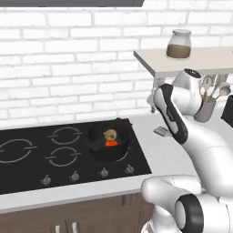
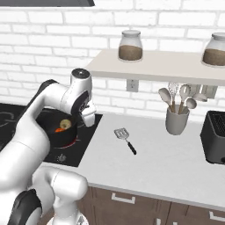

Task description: Put the squash and onion in the pot. Retrieve the spatula and lightly stir the vegetables in the pot.

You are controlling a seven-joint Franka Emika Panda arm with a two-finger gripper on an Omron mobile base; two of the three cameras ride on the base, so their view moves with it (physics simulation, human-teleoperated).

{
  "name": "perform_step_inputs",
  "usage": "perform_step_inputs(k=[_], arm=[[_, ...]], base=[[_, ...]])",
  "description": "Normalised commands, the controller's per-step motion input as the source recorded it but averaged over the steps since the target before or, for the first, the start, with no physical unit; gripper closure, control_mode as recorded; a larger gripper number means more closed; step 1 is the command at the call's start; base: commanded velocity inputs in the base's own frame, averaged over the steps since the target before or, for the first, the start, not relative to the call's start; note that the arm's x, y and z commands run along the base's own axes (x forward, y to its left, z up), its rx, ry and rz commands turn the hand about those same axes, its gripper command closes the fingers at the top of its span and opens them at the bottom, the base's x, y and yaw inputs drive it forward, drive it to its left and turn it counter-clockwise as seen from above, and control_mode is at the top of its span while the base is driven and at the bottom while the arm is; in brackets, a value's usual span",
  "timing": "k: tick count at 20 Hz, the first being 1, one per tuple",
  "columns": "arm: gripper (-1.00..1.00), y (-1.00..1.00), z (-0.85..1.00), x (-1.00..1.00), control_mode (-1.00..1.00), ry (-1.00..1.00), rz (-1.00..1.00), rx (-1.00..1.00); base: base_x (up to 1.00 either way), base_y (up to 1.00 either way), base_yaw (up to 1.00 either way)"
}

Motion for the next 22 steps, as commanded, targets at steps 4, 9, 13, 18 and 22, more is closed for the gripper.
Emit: perform_step_inputs(k=[4,9,13,18,22], arm=[[-1.0,-0.74,-0.01,-0.24,-1.0,0.31,-0.71,0.37],[-1.0,-0.62,-0.13,-0.12,-1.0,0.34,-0.75,0.25],[-1.0,-0.63,-0.23,-0.01,-1.0,0.3,-0.73,0.2],[-1.0,-0.46,-0.37,-0.14,-1.0,0.14,-0.62,0.15],[-1.0,-0.31,-0.42,-0.04,-1.0,0.0,-0.31,0.12]], base=[[0.0,0.0,0.0],[0.0,0.0,0.0],[0.0,0.0,0.0],[0.0,0.0,0.0],[0.0,0.0,0.0]])
